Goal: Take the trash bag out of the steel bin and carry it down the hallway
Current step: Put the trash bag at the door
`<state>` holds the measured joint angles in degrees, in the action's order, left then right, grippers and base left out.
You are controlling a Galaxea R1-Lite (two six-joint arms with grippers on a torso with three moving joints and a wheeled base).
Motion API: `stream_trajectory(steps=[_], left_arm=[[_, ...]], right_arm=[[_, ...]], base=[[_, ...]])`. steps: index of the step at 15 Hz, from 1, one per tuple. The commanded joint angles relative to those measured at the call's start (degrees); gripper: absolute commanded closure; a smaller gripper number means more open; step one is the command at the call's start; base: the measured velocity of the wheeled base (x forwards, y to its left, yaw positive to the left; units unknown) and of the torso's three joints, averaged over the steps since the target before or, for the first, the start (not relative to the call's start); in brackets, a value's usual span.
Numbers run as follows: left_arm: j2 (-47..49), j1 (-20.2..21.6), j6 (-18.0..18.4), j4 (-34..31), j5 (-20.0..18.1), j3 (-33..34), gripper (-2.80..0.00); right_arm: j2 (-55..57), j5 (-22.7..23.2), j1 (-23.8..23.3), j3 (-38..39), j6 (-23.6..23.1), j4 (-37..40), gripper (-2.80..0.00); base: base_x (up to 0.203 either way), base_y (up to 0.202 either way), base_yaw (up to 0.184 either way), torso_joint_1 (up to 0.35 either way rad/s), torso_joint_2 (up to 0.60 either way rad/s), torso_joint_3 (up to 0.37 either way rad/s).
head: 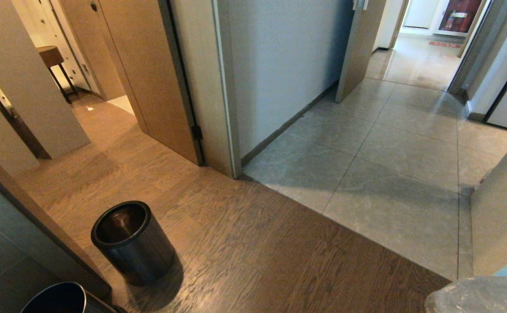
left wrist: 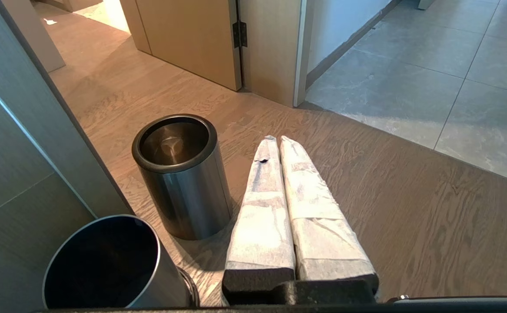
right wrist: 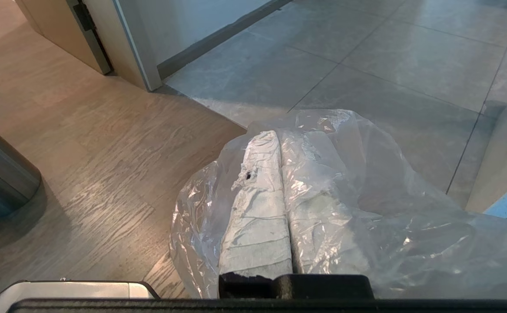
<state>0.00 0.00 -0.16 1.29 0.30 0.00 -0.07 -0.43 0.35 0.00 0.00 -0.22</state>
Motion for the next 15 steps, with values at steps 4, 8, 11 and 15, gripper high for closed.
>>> stream_trajectory(steps=[4, 8, 11, 15], left_arm=[[0.0, 0.0, -0.02, 0.03, 0.05, 0.62, 0.0], [0.0, 0.0, -0.02, 0.03, 0.05, 0.62, 0.0], [0.0, 0.0, -0.02, 0.03, 0.05, 0.62, 0.0], [0.0, 0.0, -0.02, 0.03, 0.05, 0.62, 0.0]], right_arm=[[0.07, -0.01, 0.0, 0.0, 0.0, -0.04, 0.0], [0.07, -0.01, 0.0, 0.0, 0.0, -0.04, 0.0], [0.07, -0.01, 0.0, 0.0, 0.0, -0.04, 0.0], [0.07, -0.01, 0.0, 0.0, 0.0, -0.04, 0.0]], base=[[0.0, 0.0, 0.0, 0.0, 0.0, 0.0], [0.0, 0.0, 0.0, 0.0, 0.0, 0.0], [0.0, 0.0, 0.0, 0.0, 0.0, 0.0], [0.0, 0.0, 0.0, 0.0, 0.0, 0.0]])
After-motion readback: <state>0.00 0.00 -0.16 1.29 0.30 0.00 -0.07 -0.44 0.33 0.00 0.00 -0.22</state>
